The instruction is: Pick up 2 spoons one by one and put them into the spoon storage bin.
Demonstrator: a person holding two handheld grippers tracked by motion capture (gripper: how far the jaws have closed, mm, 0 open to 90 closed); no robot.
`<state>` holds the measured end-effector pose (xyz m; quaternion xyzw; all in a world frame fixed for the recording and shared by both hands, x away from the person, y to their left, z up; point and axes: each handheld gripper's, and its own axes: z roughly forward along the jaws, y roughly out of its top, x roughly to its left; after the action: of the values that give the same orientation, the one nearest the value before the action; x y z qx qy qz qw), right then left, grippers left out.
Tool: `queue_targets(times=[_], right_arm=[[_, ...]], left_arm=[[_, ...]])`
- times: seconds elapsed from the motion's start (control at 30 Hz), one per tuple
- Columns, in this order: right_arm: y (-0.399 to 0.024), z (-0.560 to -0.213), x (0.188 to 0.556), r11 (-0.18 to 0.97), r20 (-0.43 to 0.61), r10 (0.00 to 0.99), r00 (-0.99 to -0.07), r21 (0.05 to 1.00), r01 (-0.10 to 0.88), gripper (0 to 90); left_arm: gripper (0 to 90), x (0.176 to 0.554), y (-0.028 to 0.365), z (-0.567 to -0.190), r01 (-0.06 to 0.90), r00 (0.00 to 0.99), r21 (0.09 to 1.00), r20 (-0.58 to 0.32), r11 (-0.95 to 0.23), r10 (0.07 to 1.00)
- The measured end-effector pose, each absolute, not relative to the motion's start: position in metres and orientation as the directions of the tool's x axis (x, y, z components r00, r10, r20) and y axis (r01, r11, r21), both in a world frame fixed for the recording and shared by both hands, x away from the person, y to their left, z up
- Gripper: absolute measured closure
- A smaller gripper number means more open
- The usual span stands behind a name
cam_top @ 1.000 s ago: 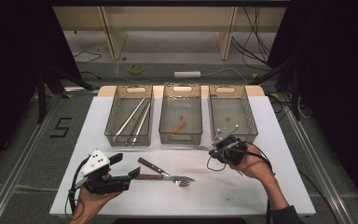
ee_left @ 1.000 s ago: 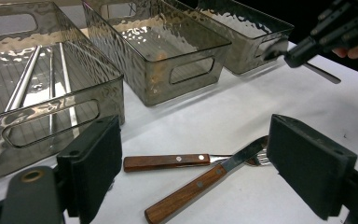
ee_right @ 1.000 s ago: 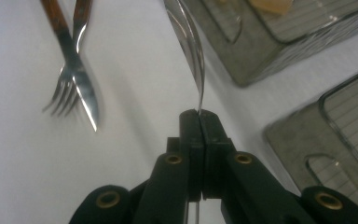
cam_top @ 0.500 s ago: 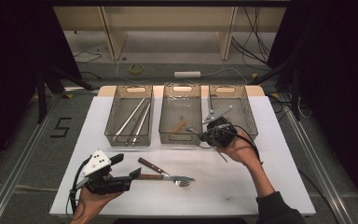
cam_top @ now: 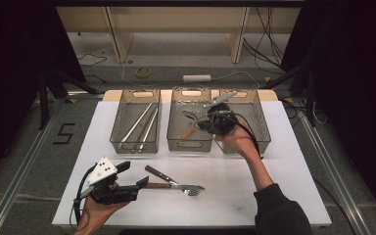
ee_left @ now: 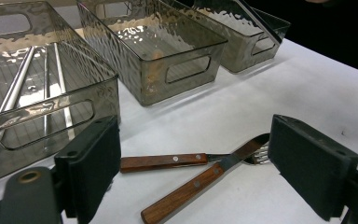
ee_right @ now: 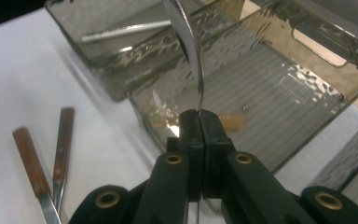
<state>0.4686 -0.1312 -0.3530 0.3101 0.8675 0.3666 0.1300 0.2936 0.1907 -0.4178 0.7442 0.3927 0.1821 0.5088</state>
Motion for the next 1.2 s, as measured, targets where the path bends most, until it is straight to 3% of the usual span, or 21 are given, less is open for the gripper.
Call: queue_targets(times=[0.6, 1.2], right_arm=[[-0.112, -0.343, 0.514, 0.476, 0.006, 0.713, -0.701, 0.729, 0.492, 90.0], [-0.100, -0.366, 0.540, 0.423, 0.026, 0.767, -0.641, 0.730, 0.536, 90.0]], left_arm=[[16.6, 0.294, 0.189, -0.418, 0.399, 0.632, 0.898, -0.124, -0.184, 0.765], [16.6, 0.294, 0.189, -0.418, 0.393, 0.631, 0.899, -0.109, -0.195, 0.768]])
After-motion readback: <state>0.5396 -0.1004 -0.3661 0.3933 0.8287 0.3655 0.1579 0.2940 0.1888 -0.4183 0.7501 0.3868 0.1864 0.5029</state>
